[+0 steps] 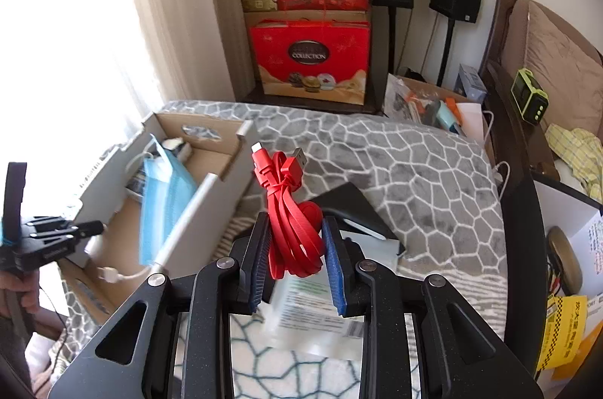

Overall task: Organize objects
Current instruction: 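Lift the red flat cable off the white bag with the right tool, then lower the red cable into the box and open the right tool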

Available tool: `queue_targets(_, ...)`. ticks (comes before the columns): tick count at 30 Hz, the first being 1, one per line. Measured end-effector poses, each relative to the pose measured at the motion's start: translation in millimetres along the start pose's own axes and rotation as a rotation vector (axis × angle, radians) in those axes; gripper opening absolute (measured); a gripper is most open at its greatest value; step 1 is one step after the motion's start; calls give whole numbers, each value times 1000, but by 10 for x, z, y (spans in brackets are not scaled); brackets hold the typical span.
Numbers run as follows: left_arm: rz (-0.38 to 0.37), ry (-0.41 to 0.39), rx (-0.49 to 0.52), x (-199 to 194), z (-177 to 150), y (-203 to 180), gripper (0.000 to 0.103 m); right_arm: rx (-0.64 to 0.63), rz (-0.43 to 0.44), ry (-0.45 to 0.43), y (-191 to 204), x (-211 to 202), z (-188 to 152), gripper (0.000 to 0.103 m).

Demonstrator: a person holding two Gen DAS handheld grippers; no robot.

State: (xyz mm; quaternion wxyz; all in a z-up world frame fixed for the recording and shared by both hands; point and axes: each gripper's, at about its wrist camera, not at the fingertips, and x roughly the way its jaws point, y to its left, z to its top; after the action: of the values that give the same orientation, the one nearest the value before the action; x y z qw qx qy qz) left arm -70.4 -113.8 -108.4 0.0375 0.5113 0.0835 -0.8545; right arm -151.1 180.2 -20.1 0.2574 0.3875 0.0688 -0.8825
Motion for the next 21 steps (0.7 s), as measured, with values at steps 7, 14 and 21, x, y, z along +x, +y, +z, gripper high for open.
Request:
queue_targets(7,-1,-1,-5,-6,-1,-13,10,-21,62,-24,333,-143,133,27)
queue_targets(14,-3,-1,-7,-8,-4,-23,10,-49,124,-2,728,-101,186,27)
queue_targets(21,-3,-3,-7,-13,-9,-39,10,-82,176,35,1081,48,152,27)
